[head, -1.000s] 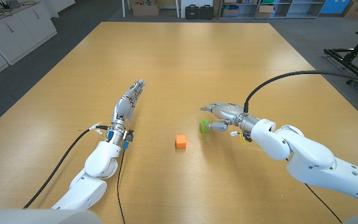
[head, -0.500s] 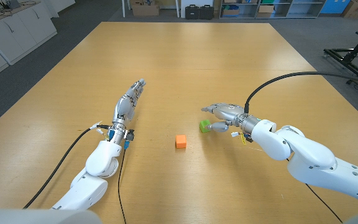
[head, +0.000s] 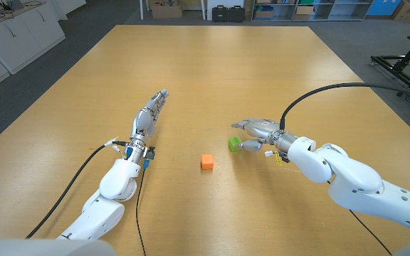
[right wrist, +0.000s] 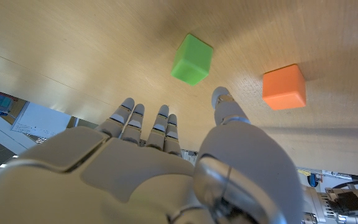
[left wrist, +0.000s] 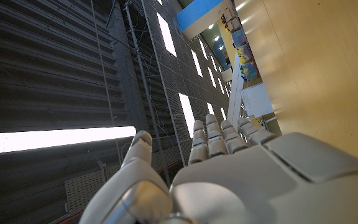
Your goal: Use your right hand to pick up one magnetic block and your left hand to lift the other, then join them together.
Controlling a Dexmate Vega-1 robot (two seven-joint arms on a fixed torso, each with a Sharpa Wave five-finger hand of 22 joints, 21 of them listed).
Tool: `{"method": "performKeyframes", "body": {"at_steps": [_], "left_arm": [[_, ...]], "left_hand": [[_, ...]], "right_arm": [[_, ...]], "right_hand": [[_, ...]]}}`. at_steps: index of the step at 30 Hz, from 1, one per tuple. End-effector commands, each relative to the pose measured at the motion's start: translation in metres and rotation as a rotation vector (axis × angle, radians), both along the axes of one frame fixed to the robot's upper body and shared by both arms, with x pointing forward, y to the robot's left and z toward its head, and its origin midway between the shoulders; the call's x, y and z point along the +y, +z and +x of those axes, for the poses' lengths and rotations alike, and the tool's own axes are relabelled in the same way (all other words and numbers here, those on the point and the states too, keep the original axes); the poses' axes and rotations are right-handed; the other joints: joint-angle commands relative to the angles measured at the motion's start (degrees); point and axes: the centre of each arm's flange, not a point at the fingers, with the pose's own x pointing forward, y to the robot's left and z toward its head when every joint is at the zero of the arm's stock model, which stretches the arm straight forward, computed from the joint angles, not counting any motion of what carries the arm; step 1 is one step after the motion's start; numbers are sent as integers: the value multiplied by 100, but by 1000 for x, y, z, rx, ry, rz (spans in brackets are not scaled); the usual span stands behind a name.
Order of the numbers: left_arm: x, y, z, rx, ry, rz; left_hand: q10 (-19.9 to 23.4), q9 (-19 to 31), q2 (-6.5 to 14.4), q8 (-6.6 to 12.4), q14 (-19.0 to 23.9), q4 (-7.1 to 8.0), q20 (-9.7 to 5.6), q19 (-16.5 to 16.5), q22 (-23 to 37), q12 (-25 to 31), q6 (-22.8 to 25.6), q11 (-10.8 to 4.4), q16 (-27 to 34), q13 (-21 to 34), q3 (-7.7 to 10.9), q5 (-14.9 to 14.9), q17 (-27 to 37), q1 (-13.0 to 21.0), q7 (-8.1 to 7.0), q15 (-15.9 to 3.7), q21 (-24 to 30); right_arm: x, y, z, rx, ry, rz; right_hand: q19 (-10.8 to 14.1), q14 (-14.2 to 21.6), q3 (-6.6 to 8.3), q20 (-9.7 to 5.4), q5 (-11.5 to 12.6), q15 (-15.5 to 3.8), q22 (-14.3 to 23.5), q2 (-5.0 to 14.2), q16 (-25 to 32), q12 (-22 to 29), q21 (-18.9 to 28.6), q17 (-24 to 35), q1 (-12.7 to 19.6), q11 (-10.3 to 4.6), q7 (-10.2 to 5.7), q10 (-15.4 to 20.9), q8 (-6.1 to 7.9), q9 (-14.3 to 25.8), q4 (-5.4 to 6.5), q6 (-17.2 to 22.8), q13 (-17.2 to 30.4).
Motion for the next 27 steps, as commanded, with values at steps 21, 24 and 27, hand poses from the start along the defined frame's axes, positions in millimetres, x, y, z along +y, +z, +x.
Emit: {"method": "performKeyframes", "body": {"at_steps": [21, 24, 27], "left_arm": [[-1, -7, -4, 7, 0, -6], [-1, -9, -5, 8, -1, -9], [-1, -13, -6, 13, -4, -18]], "left_hand": [[39, 13, 14, -15, 68, 6, -317, 25, 22, -36, 53, 0, -17, 20, 63, 37, 24, 63, -12, -51, -11], [41, 14, 13, -18, 68, 6, -318, 25, 22, -37, 52, 0, -17, 20, 65, 37, 24, 64, -13, -47, -11], [42, 14, 13, -19, 67, 6, -316, 25, 22, -38, 53, -4, -19, 20, 67, 37, 24, 65, -21, -49, -11]], "right_arm": [[4, -6, 17, 37, -31, -76], [6, -7, 19, 39, -29, -91], [7, -8, 22, 35, -32, -110]], "right_hand": [[49, 84, 45, -2, 33, -6, 8, 1, 24, 38, -34, 15, 108, -88, -132, 48, 26, 16, 20, 122, 16], [59, 89, 46, -3, 34, -7, 8, -3, 25, 37, -33, 16, 113, -98, -138, 45, 25, 16, 21, 121, 15], [74, 128, 51, 5, 38, -31, 8, -7, 38, 41, -33, 17, 125, -123, -164, 56, 25, 17, 22, 125, 16]]}}
